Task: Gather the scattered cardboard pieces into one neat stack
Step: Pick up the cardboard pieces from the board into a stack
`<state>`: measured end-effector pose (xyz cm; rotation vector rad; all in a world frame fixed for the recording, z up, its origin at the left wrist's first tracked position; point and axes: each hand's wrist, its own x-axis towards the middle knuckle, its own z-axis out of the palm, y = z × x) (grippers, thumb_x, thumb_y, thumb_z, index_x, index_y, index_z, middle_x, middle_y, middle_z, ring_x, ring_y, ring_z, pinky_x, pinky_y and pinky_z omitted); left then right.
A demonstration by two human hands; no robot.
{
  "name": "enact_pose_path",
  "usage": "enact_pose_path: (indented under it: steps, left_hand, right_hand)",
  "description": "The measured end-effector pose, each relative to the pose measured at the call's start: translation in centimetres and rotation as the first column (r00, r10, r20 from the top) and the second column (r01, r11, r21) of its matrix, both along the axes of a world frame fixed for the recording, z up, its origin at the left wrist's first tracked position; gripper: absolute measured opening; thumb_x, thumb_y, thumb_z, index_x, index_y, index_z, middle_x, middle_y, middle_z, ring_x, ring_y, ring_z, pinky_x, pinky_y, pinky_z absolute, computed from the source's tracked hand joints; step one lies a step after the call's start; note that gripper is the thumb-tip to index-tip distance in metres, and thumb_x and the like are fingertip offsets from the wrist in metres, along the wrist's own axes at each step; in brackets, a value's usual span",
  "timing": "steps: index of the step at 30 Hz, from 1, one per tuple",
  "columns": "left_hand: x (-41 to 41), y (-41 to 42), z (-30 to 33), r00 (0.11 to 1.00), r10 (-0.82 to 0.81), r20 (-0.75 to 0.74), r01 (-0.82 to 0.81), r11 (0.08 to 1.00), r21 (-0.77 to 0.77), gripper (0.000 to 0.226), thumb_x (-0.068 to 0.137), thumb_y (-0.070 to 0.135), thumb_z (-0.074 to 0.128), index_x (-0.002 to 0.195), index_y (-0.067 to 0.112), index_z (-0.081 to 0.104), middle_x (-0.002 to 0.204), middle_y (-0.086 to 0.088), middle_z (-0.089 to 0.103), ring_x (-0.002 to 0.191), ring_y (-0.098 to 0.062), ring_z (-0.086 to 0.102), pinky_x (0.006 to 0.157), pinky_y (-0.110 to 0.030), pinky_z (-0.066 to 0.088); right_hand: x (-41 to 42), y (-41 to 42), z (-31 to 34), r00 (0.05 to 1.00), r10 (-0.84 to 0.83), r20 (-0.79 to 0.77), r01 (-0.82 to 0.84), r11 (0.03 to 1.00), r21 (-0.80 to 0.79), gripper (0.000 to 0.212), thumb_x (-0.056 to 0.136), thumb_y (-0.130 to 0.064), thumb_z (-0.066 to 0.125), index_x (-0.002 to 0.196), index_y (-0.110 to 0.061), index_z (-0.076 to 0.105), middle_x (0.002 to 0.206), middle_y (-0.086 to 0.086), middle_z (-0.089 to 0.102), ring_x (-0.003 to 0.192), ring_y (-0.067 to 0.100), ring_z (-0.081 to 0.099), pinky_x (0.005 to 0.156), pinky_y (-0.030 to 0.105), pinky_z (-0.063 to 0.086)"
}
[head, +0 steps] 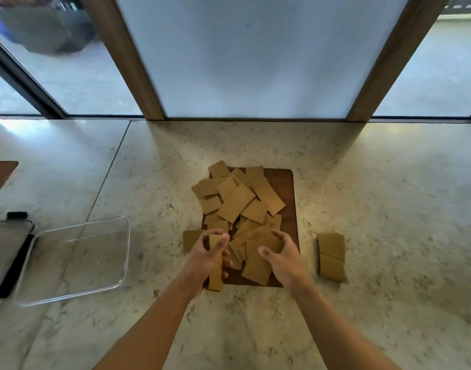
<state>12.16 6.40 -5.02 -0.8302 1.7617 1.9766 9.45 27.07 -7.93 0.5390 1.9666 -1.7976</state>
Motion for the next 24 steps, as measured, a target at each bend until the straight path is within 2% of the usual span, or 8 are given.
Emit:
enact_pose_path:
  steps: [4, 7, 11, 15, 19, 21, 23, 24]
  left_hand:
    - [0.6, 0.5, -0.9, 0.977, -0.199, 0.077, 0.197, 0.980, 0.034, 0.058, 0.083, 0.034, 0.088, 0.133, 0.020, 0.062, 0.118, -0.014, 0.076, 0.101, -0.027, 0.078, 0.083, -0.043, 0.066]
    - [1.4, -0.5, -1.8, 0.990, -0.107, 0.096, 0.096, 0.990, 0.106, 0.052, 0.087, 0.013, 0.083, 0.135, 0.012, 0.062, 0.122, -0.020, 0.074, 0.111, -0.038, 0.073, 0.096, -0.055, 0.060]
    - [2.4, -0.8, -3.1, 0.998, -0.053, 0.043, 0.043, 0.978, 0.202, 0.050, 0.084, 0.009, 0.084, 0.131, 0.005, 0.066, 0.115, -0.025, 0.076, 0.095, -0.033, 0.075, 0.073, -0.043, 0.064]
    - [1.0, 0.3, -4.6, 0.987, 0.112, 0.112, -0.130, 0.977, 0.171, 0.033, 0.090, -0.001, 0.076, 0.117, 0.015, 0.065, 0.103, -0.017, 0.073, 0.091, -0.034, 0.072, 0.068, -0.046, 0.063]
    - [-0.4, -0.3, -5.6, 0.967, 0.195, 0.164, -0.235, 0.930, 0.282, 0.035, 0.100, -0.005, 0.056, 0.133, 0.007, 0.058, 0.083, 0.001, 0.081, 0.074, -0.016, 0.076, 0.053, -0.032, 0.059]
    - [-0.8, -0.5, -5.8, 0.959, 0.172, 0.224, -0.239, 0.915, 0.323, 0.041, 0.102, -0.001, 0.053, 0.142, 0.009, 0.052, 0.076, -0.001, 0.080, 0.061, -0.018, 0.075, 0.052, -0.032, 0.060]
    - [-1.2, -0.7, -5.9, 0.931, 0.204, 0.303, -0.320, 0.855, 0.409, 0.048, 0.101, 0.010, 0.057, 0.146, 0.024, 0.051, 0.088, -0.019, 0.070, 0.060, -0.030, 0.068, 0.056, -0.043, 0.058]
    - [-1.5, -0.9, -6.1, 0.927, 0.221, 0.304, -0.339, 0.841, 0.422, 0.047, 0.100, 0.014, 0.061, 0.143, 0.031, 0.054, 0.089, -0.020, 0.067, 0.059, -0.030, 0.066, 0.055, -0.043, 0.056]
  right_hand:
    - [1.5, -3.7, 0.4, 0.976, 0.096, 0.193, -0.044, 0.966, -0.255, 0.039, 0.094, -0.014, 0.073, 0.127, -0.028, 0.057, 0.121, 0.002, 0.062, 0.108, 0.022, 0.066, 0.086, 0.039, 0.063]
    - [2.3, -5.0, 0.2, 0.969, -0.128, 0.213, 0.167, 0.970, -0.177, 0.037, 0.094, -0.010, 0.073, 0.123, -0.026, 0.056, 0.121, 0.004, 0.063, 0.104, 0.019, 0.065, 0.071, 0.028, 0.061]
    - [2.8, -4.1, 0.0, 0.792, -0.539, 0.286, 0.602, 0.765, -0.229, 0.047, 0.088, 0.001, 0.077, 0.122, -0.016, 0.050, 0.117, 0.010, 0.060, 0.104, 0.029, 0.064, 0.065, 0.032, 0.064]
    - [4.4, -6.6, -0.1, 0.939, -0.191, 0.284, 0.178, 0.981, 0.074, 0.028, 0.093, -0.021, 0.076, 0.118, -0.018, 0.063, 0.100, 0.001, 0.070, 0.078, 0.014, 0.073, 0.046, 0.023, 0.055]
    - [5.1, -6.7, -0.8, 0.950, 0.252, 0.186, -0.303, 0.890, 0.340, 0.037, 0.097, -0.052, 0.062, 0.067, -0.033, 0.073, 0.058, -0.011, 0.070, 0.048, 0.003, 0.061, 0.053, 0.031, 0.052]
    - [4.0, -5.2, -0.7, 0.981, 0.188, 0.054, -0.188, 0.831, 0.524, 0.039, 0.099, -0.050, 0.059, 0.066, -0.035, 0.072, 0.064, -0.013, 0.069, 0.062, 0.003, 0.064, 0.065, 0.032, 0.055]
    - [2.9, -3.2, -0.9, 0.990, 0.125, -0.072, -0.037, 0.700, 0.713, 0.014, 0.098, -0.042, 0.064, 0.106, -0.034, 0.073, 0.104, -0.009, 0.066, 0.102, 0.011, 0.064, 0.090, 0.035, 0.056]
    - [2.3, -2.4, -1.0, 0.982, 0.183, -0.056, -0.072, 0.627, 0.776, 0.036, 0.095, -0.042, 0.068, 0.129, -0.034, 0.062, 0.125, -0.003, 0.056, 0.121, 0.019, 0.053, 0.103, 0.038, 0.051]
